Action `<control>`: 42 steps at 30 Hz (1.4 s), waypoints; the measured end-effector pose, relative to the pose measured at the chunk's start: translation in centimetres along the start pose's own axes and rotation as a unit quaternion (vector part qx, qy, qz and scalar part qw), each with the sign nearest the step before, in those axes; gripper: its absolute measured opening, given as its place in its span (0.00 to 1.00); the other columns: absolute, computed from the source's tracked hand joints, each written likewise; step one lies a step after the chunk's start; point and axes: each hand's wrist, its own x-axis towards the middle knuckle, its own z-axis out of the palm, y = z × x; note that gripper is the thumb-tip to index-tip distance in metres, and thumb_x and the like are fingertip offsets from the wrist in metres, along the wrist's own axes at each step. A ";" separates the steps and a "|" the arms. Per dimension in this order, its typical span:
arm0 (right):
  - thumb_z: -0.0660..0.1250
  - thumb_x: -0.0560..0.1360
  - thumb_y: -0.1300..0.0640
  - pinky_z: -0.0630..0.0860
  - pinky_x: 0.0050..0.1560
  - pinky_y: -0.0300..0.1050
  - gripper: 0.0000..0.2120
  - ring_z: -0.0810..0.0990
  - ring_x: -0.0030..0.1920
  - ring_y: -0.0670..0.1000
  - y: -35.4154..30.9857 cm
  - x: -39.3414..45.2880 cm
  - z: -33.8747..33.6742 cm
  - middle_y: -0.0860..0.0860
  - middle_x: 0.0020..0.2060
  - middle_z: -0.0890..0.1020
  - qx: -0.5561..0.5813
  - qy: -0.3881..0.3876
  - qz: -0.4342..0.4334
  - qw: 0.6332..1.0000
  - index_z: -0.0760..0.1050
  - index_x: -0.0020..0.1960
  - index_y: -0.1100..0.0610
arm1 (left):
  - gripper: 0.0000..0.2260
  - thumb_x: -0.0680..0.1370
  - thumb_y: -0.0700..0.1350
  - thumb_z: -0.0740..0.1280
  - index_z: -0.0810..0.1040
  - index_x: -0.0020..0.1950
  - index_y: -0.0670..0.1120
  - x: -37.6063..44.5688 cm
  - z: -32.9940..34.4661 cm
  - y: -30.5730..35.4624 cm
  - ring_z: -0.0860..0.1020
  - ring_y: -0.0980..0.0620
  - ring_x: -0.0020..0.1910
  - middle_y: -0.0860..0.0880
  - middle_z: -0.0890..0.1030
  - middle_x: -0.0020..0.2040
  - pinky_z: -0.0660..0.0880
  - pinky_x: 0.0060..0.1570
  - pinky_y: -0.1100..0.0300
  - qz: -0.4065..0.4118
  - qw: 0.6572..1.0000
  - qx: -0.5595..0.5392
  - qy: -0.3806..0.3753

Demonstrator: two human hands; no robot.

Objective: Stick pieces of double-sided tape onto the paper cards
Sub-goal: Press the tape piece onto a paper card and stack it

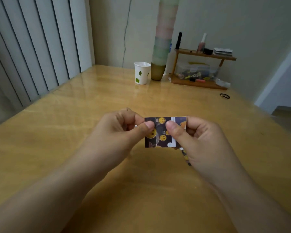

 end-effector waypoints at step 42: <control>0.72 0.63 0.39 0.77 0.47 0.49 0.16 0.82 0.42 0.50 -0.7 -0.1 0.4 0.50 0.40 0.85 0.031 0.001 0.051 0.998 0.82 0.43 0.50 | 0.11 0.63 0.54 0.69 0.77 0.29 0.48 -0.1 0.4 0.5 0.66 0.49 0.29 0.43 0.73 0.31 0.63 0.22 0.66 -0.036 0.998 -0.038 0.018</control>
